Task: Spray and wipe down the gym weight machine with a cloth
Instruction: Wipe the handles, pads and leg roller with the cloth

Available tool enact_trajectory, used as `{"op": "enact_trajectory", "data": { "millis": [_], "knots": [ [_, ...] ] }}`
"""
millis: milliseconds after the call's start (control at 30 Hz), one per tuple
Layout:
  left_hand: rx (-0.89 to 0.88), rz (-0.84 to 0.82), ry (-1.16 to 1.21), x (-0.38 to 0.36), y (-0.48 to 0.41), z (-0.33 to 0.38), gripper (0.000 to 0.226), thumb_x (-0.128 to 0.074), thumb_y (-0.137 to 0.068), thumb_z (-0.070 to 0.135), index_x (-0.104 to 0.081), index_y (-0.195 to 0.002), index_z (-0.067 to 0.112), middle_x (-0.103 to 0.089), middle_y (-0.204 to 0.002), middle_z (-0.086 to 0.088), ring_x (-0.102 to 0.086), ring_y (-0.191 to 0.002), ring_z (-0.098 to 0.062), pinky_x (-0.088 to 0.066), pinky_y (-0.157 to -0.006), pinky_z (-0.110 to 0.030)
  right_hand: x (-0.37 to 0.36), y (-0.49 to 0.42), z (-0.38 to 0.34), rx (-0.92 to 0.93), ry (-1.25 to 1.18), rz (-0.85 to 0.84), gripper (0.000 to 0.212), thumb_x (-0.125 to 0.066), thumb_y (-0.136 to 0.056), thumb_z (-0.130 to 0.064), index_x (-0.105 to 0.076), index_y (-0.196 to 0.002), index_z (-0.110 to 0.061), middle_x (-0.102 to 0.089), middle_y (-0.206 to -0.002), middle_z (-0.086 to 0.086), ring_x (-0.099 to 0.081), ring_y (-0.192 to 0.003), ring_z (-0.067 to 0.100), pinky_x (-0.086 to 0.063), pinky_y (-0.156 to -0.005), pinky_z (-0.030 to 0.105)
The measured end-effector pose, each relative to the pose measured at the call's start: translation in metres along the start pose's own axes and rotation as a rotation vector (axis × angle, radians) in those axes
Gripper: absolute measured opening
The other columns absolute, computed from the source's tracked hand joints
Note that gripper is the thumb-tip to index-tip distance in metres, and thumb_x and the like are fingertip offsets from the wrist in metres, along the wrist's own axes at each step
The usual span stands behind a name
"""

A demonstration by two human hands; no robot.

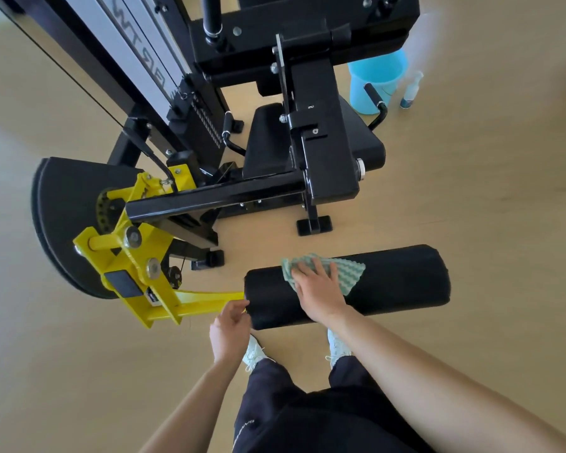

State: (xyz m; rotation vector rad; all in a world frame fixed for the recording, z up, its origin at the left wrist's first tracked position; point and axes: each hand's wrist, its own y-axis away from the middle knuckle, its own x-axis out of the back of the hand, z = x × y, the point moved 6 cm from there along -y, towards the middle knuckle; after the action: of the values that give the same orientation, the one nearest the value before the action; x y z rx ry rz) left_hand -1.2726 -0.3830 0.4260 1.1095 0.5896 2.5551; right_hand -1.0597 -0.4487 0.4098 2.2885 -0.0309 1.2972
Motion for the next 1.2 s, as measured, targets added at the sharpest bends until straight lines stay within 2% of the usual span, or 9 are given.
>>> {"op": "enact_trajectory", "data": {
  "millis": [100, 200, 333, 433, 533, 767, 933, 1067, 1200],
  "knots": [
    [0.025, -0.018, -0.038, 0.002, 0.001, -0.006, 0.028, -0.064, -0.089, 0.003, -0.071, -0.093, 0.029, -0.071, -0.081, 0.013, -0.067, -0.086, -0.021, -0.044, -0.075, -0.031, -0.018, -0.003, -0.049, 0.182, 0.060, -0.127, 0.052, -0.041, -0.109, -0.022, -0.031, -0.159, -0.026, -0.014, -0.172, -0.002, 0.002, -0.158, 0.040, 0.003, -0.123, 0.068],
    [0.064, -0.049, -0.073, 0.002, 0.002, -0.013, 0.021, -0.062, -0.088, 0.013, -0.071, -0.077, 0.028, -0.074, -0.071, 0.006, -0.069, -0.080, -0.022, -0.050, -0.072, -0.036, -0.036, 0.002, -0.075, 0.315, 0.151, -0.212, 0.062, -0.043, -0.108, -0.021, -0.018, -0.163, -0.035, 0.004, -0.173, -0.007, 0.016, -0.156, 0.039, 0.009, -0.122, 0.067],
    [0.089, -0.073, -0.072, 0.002, -0.001, -0.015, 0.019, -0.062, -0.086, 0.024, -0.072, -0.070, 0.027, -0.073, -0.064, 0.011, -0.073, -0.076, -0.020, -0.051, -0.070, -0.031, -0.032, 0.009, -0.054, 0.320, 0.130, -0.128, 0.063, -0.041, -0.109, -0.037, -0.009, -0.164, -0.036, 0.006, -0.172, -0.007, 0.017, -0.158, 0.029, 0.017, -0.124, 0.047],
    [0.104, -0.056, -0.079, 0.004, -0.008, -0.013, 0.026, -0.064, -0.089, 0.013, -0.074, -0.070, 0.028, -0.072, -0.065, 0.015, -0.074, -0.076, -0.020, -0.047, -0.066, -0.026, -0.015, 0.014, -0.006, 0.173, 0.116, -0.020, 0.065, -0.028, -0.109, -0.053, -0.006, -0.165, -0.030, 0.002, -0.173, 0.000, 0.011, -0.159, 0.026, 0.015, -0.123, 0.042],
    [0.104, -0.053, -0.107, 0.004, -0.010, -0.010, 0.027, -0.063, -0.089, 0.013, -0.074, -0.068, 0.027, -0.073, -0.068, 0.006, -0.071, -0.077, -0.022, -0.049, -0.068, -0.028, 0.005, 0.024, 0.051, -0.039, 0.086, 0.062, 0.068, -0.017, -0.107, -0.059, -0.015, -0.164, -0.022, -0.008, -0.173, 0.006, 0.000, -0.160, 0.025, 0.007, -0.128, 0.042],
    [0.121, 0.030, -0.252, -0.001, -0.007, 0.000, 0.021, -0.054, -0.092, 0.021, -0.068, -0.076, 0.025, -0.068, -0.081, -0.005, -0.061, -0.079, -0.033, -0.051, -0.075, -0.036, 0.049, 0.039, 0.170, -0.520, -0.002, 0.199, 0.062, -0.023, -0.107, -0.053, -0.039, -0.155, -0.017, -0.024, -0.168, 0.013, -0.009, -0.158, 0.031, -0.003, -0.129, 0.047],
    [0.060, 0.123, -0.196, -0.005, -0.018, 0.015, 0.010, -0.060, -0.092, 0.034, -0.062, -0.094, 0.024, -0.067, -0.099, 0.000, -0.061, -0.094, -0.029, -0.051, -0.084, -0.041, 0.057, 0.040, 0.186, -0.663, -0.022, 0.179, 0.059, -0.025, -0.106, -0.050, -0.042, -0.154, -0.020, -0.021, -0.170, 0.012, -0.002, -0.158, 0.036, 0.003, -0.127, 0.053],
    [-0.019, -0.007, -0.226, -0.017, -0.035, 0.028, 0.049, -0.063, -0.096, 0.029, -0.055, -0.142, 0.017, -0.060, -0.137, -0.006, -0.055, -0.125, -0.032, -0.047, -0.100, -0.045, 0.045, 0.027, 0.145, -0.507, -0.021, 0.111, 0.053, -0.023, -0.107, -0.050, -0.045, -0.151, -0.030, -0.034, -0.165, -0.001, -0.006, -0.158, 0.036, 0.009, -0.122, 0.062],
    [-0.055, -0.076, -0.234, -0.024, -0.035, 0.033, 0.053, -0.060, -0.099, 0.026, -0.050, -0.150, 0.015, -0.060, -0.141, -0.010, -0.057, -0.125, -0.032, -0.050, -0.097, -0.042, 0.027, 0.012, 0.086, -0.337, -0.050, 0.028, 0.045, -0.027, -0.108, -0.043, -0.046, -0.148, -0.030, -0.038, -0.161, -0.008, -0.013, -0.156, 0.035, 0.005, -0.123, 0.066]
  ]
}}
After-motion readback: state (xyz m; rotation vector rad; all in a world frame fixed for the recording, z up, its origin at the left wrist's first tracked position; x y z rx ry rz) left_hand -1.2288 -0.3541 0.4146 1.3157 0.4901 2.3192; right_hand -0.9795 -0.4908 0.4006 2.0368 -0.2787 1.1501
